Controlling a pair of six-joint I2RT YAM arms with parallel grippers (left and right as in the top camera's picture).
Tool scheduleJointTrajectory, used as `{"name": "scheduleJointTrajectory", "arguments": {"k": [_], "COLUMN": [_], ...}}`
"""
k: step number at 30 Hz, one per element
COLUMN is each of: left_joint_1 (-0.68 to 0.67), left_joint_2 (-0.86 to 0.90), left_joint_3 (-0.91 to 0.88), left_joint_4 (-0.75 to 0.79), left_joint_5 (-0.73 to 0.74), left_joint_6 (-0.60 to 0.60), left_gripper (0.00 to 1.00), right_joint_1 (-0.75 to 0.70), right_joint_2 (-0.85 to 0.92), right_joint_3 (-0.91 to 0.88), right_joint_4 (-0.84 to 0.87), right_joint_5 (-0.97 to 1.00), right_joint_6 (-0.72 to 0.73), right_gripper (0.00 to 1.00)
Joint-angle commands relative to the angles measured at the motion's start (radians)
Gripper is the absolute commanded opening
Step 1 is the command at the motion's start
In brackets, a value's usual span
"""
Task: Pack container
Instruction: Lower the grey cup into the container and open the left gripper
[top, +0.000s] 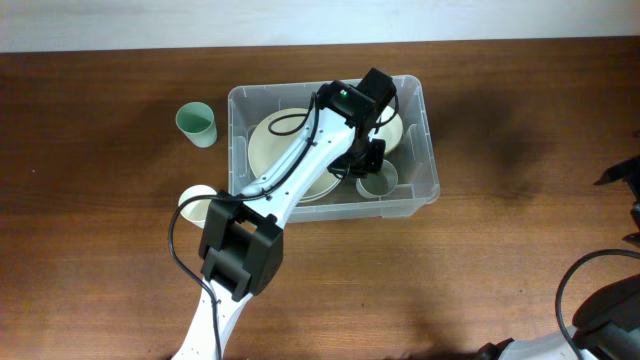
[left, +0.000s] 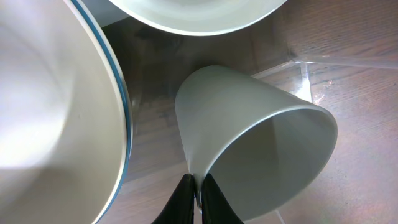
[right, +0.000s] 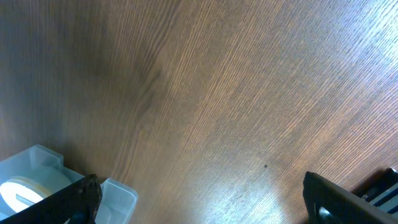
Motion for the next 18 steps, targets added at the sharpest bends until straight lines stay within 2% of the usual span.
{"name": "scheduleJointTrajectory", "arguments": {"k": [1, 4, 16, 18], "left_joint_1": [0.001, 0.001, 0.003, 0.004], "left_joint_2": [0.01, 0.01, 0.01, 0.01], "left_joint_3": [-0.007, -0.007, -0.007, -0.007], "left_joint_4": [0.009, 0.021, 0.048, 0.049], "left_joint_5": [-0.008, -0.008, -0.031, -0.032], "left_joint_6": [-0.002, -0.002, -0.002, -0.002], "left_gripper": [0.11, 0.19, 0.24, 0.27], "right_joint_1": [-0.002, -0.002, -0.002, -0.002], "right_joint_2": [-0.003, -0.003, -0.003, -0.003], "right_joint_3": [-0.006, -0.006, -0.006, -0.006], "right_joint_4": [0.0, 0.0, 0.0, 0.0], "right_joint_5": [0.005, 0.005, 0.005, 0.005], "right_joint_6": [0.008, 0.008, 0.008, 0.008], "right_gripper": [0.99, 0.99, 0.99, 0.99]}}
